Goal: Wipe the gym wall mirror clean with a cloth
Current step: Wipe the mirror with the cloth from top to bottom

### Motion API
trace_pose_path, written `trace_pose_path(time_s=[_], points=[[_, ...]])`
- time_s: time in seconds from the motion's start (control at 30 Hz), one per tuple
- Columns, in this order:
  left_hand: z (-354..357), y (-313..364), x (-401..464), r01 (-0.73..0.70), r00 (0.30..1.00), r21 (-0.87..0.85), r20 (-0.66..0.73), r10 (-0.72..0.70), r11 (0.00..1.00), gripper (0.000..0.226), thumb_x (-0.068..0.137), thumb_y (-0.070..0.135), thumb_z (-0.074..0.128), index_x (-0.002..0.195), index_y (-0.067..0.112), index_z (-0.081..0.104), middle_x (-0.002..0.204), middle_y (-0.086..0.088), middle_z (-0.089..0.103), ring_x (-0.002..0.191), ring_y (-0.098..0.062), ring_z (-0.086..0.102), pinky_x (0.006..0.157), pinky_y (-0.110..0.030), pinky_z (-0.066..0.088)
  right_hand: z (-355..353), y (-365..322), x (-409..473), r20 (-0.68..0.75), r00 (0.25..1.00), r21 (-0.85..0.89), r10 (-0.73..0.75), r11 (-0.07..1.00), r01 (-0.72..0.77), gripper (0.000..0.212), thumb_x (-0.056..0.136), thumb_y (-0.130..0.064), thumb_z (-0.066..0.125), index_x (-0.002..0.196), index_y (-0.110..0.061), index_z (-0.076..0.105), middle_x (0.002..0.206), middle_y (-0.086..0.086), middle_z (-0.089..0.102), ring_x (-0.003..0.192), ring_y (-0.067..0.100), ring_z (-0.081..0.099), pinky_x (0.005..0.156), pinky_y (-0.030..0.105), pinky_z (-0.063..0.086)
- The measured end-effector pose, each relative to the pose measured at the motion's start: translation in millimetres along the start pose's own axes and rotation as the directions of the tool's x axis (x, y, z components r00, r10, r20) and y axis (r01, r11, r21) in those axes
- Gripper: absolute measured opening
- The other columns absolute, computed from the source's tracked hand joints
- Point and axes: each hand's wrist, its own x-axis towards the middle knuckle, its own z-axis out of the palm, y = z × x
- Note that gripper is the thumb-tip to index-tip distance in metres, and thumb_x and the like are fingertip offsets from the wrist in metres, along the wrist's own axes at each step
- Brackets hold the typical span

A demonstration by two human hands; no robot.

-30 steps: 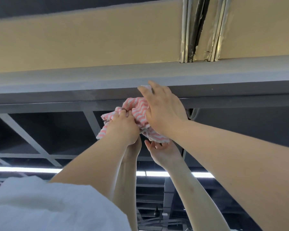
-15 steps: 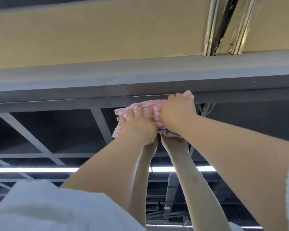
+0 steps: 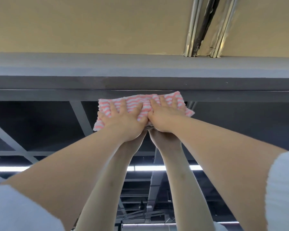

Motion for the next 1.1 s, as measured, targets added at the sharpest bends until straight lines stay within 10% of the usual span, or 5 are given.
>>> trace_pose_path(time_s=[0.7, 1.1], points=[[22.1, 247.2, 14.5, -0.180, 0.984, -0.021, -0.016, 0.180, 0.983, 0.055, 0.098, 0.054, 0.015, 0.151, 0.041, 0.003, 0.161, -0.003, -0.006, 0.146, -0.033, -0.008, 0.116, -0.054, -0.002, -31.9, 240.2, -18.5, -0.070, 0.989, -0.030, 0.127, 0.991, -0.130, 0.061, 0.104, -0.027, 0.024, 0.153, -0.017, -0.011, 0.161, 0.002, -0.013, 0.147, 0.028, -0.012, 0.118, 0.050, -0.004], [26.0, 270.3, -8.8, -0.291, 0.957, -0.075, -0.003, 0.291, 0.954, 0.054, 0.102, 0.034, 0.016, 0.153, 0.027, -0.002, 0.161, -0.001, -0.005, 0.147, -0.024, -0.007, 0.118, -0.045, -0.003, -24.6, 272.4, -52.1, -0.087, 0.973, -0.018, 0.215, 0.976, -0.217, 0.060, 0.099, -0.057, 0.017, 0.152, -0.039, -0.004, 0.162, -0.003, -0.010, 0.147, 0.033, -0.011, 0.113, 0.060, -0.003]])
